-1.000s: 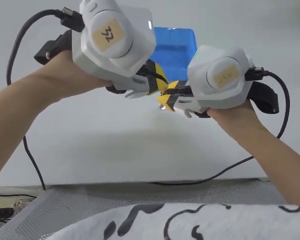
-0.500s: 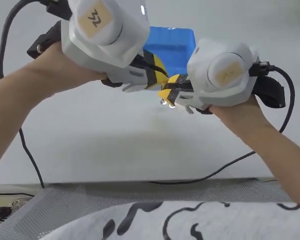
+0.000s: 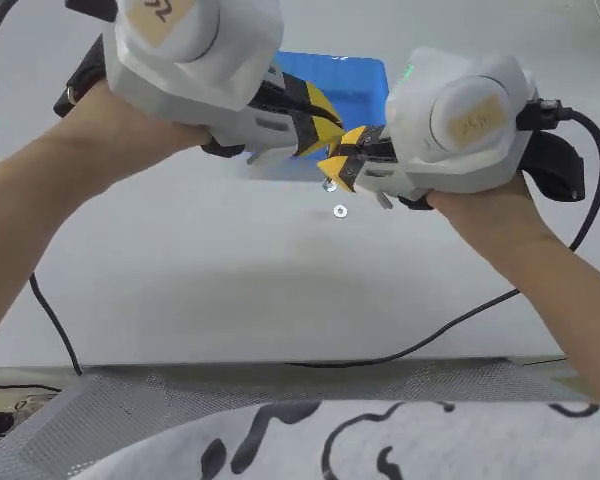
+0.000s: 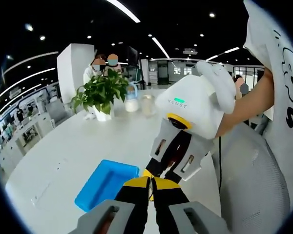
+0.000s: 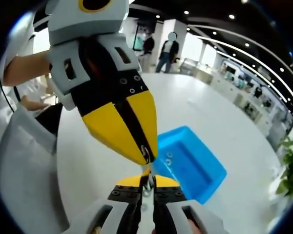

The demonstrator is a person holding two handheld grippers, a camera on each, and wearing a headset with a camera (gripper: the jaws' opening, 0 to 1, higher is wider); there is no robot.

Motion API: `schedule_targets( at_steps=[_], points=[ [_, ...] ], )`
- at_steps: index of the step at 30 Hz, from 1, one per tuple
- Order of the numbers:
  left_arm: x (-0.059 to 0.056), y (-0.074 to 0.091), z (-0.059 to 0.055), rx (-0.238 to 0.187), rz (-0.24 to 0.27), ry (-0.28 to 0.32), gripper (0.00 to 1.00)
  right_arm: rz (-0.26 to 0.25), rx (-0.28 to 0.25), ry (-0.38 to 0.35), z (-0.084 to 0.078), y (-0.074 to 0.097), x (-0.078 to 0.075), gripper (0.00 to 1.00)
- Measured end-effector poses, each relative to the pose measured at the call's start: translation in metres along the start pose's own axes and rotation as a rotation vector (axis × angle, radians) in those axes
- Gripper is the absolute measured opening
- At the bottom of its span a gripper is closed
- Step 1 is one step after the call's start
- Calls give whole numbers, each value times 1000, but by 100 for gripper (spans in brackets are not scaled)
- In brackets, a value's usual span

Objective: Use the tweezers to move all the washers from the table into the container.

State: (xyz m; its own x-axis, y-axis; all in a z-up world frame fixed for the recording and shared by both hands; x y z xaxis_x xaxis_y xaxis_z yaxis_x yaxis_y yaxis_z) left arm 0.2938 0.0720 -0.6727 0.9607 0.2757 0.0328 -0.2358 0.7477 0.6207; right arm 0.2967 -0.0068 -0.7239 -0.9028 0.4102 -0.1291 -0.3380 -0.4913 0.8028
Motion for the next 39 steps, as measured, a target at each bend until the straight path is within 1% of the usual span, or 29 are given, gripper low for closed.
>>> schedule_targets(
  at_steps=[1,2,4,6,9,10,11,13,14,16,17,20,22,24,25,26,28,30,32,34,35,36,39],
  points=[
    [0,0,0,-8,-1,34,0,1,-6,-7,1,1,-1,3],
    [2,0,-2,-2,17,68,2,3,-13,-14,2,2,-3,3],
    [6,-1,-4,-3,29,37,6,-1,-20,-19,5,4,-6,3],
    [8,0,-6,-11,38,43,9,-5,-22,-20,6,5,-8,3],
    [10,5,-7,-49,39,109,13,-12,-26,-21,9,6,-13,3],
    [10,6,-9,-52,41,131,15,-15,-27,-21,10,6,-14,3],
    [11,8,-11,-57,53,164,20,-16,-30,-24,11,7,-16,3],
    [13,12,-16,-61,101,219,32,-19,-35,-29,12,7,-19,3],
    [13,13,-17,-68,106,220,39,-21,-39,-32,13,8,-21,3],
    [13,17,-21,-74,107,242,45,-19,-57,-50,15,9,-24,3],
    [11,18,-22,-74,109,249,47,-18,-64,-59,16,9,-25,3],
    [8,21,-28,-68,136,257,55,-21,-77,-74,18,10,-30,3],
    [6,22,-33,-61,155,269,63,-37,-80,-77,20,10,-34,3],
    [1,22,-37,-60,165,277,70,-49,-83,-81,22,9,-38,3],
    [1,22,-39,-63,175,280,74,-56,-84,-84,23,8,-40,3],
    [1,21,-40,-64,181,283,78,-73,-82,-82,23,6,-42,3],
    [-4,21,-42,-61,189,285,85,-81,-78,-80,24,3,-45,3],
    [-6,22,-44,-57,201,282,86,-88,-76,-82,25,-1,-48,3],
    [-10,23,-41,-77,199,302,89,-96,-70,-83,25,-5,-52,3],
    [-13,22,-39,-109,172,335,95,-90,-70,-97,24,-10,-55,3],
    [-13,21,-39,-119,166,345,98,-88,-73,-112,22,-13,-58,3],
    [-13,21,-39,-128,176,363,99,-86,-70,-119,21,-16,-59,3],
    [-17,22,-36,-135,174,370,99,-92,-62,-123,18,-21,-62,3]
  ],
)
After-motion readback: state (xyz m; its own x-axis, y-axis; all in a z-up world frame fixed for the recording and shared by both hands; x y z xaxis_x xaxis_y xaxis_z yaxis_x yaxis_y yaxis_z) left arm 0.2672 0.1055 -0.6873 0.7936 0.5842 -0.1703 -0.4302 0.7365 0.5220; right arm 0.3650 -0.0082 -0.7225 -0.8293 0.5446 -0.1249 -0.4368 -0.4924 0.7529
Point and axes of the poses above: the centre of the closed fingertips' face, and the gripper's own axes: y roughly backward along the fingers, x roughly to its left, z roughly out of its top, the point moved 7 cm from there along y, roughly backward along the fingers, and after that the axes turned 9 degrees about x, right-handed, at the moved point
